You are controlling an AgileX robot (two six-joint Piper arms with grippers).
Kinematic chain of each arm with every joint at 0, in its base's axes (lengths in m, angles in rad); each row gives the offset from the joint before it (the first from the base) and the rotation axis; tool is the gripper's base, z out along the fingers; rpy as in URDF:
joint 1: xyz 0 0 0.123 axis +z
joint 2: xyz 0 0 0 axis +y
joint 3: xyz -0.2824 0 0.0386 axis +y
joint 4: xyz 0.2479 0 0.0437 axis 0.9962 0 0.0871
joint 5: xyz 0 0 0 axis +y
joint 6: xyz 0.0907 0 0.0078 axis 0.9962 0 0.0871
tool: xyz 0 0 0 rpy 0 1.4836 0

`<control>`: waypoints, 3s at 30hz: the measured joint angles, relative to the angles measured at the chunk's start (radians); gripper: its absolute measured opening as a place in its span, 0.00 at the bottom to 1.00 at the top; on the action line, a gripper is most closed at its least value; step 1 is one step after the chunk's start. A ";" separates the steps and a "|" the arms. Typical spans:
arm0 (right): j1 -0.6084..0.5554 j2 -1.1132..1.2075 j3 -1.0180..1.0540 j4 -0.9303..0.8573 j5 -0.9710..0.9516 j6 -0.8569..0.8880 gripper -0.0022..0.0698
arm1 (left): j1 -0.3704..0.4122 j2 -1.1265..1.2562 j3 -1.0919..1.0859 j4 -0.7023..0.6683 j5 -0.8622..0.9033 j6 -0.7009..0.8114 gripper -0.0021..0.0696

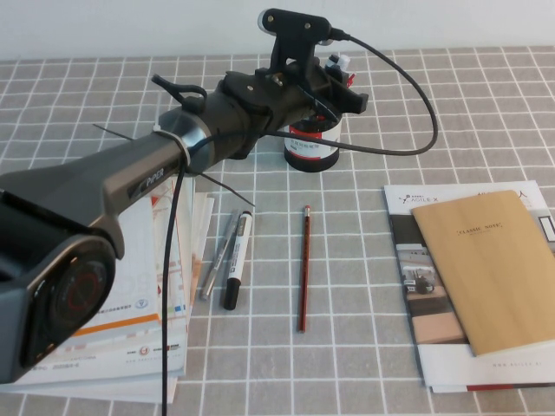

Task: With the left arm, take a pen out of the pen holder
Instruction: 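Take a marker out of the pen holder and lay it on the table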

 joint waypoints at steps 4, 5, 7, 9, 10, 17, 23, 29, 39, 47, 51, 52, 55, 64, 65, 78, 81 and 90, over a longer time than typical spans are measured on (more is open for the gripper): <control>0.000 0.000 0.000 0.000 0.000 0.000 0.01 | 0.000 -0.010 0.000 0.000 0.000 0.007 0.19; 0.000 0.000 0.000 0.000 0.000 0.000 0.01 | 0.000 -0.018 0.000 0.000 0.000 0.009 0.19; 0.000 0.000 0.000 0.000 0.000 0.000 0.01 | 0.000 -0.033 0.000 0.000 0.000 0.020 0.19; 0.000 0.000 0.000 0.000 0.000 0.000 0.01 | 0.000 -0.053 0.000 0.000 0.007 0.046 0.19; 0.000 0.000 0.000 0.000 0.000 0.000 0.01 | 0.000 -0.063 0.000 0.000 0.012 0.055 0.19; 0.000 0.000 0.000 0.000 0.000 0.000 0.01 | 0.000 -0.174 0.000 0.047 0.091 0.085 0.19; 0.000 0.000 0.000 0.000 0.000 0.000 0.01 | -0.009 -0.315 0.000 0.236 0.205 0.041 0.19; 0.000 0.000 0.000 0.000 0.000 0.000 0.01 | -0.041 -0.457 -0.002 0.688 0.396 -0.437 0.19; 0.000 0.000 0.000 0.000 0.000 0.000 0.01 | -0.019 -0.487 -0.004 1.253 1.084 -1.017 0.19; 0.000 0.000 0.000 0.000 0.000 0.000 0.01 | 0.086 -0.399 0.006 0.962 1.142 -1.026 0.19; 0.000 0.000 0.000 0.000 0.000 0.000 0.01 | 0.137 -0.316 0.006 0.920 1.142 -1.058 0.19; 0.000 0.000 0.000 0.000 0.000 0.000 0.01 | 0.145 -0.293 0.006 0.913 1.142 -1.065 0.19; 0.000 0.000 0.000 0.000 0.000 0.000 0.01 | 0.166 -0.228 0.006 0.880 1.136 -1.074 0.19; 0.000 0.000 0.000 0.000 0.000 0.000 0.01 | 0.176 -0.065 0.006 0.755 1.126 -1.069 0.19; 0.000 0.000 0.000 0.000 0.000 0.000 0.01 | 0.176 -0.058 0.006 0.754 1.123 -1.069 0.19; 0.000 0.000 0.000 0.000 0.000 0.000 0.01 | 0.176 -0.046 0.006 0.747 1.030 -1.069 0.22; 0.000 0.000 0.000 0.000 0.000 0.000 0.01 | 0.176 -0.046 0.006 0.749 1.031 -1.069 0.32; 0.000 0.000 0.000 0.000 0.000 0.000 0.01 | 0.176 -0.046 -0.106 0.768 1.116 -1.069 0.45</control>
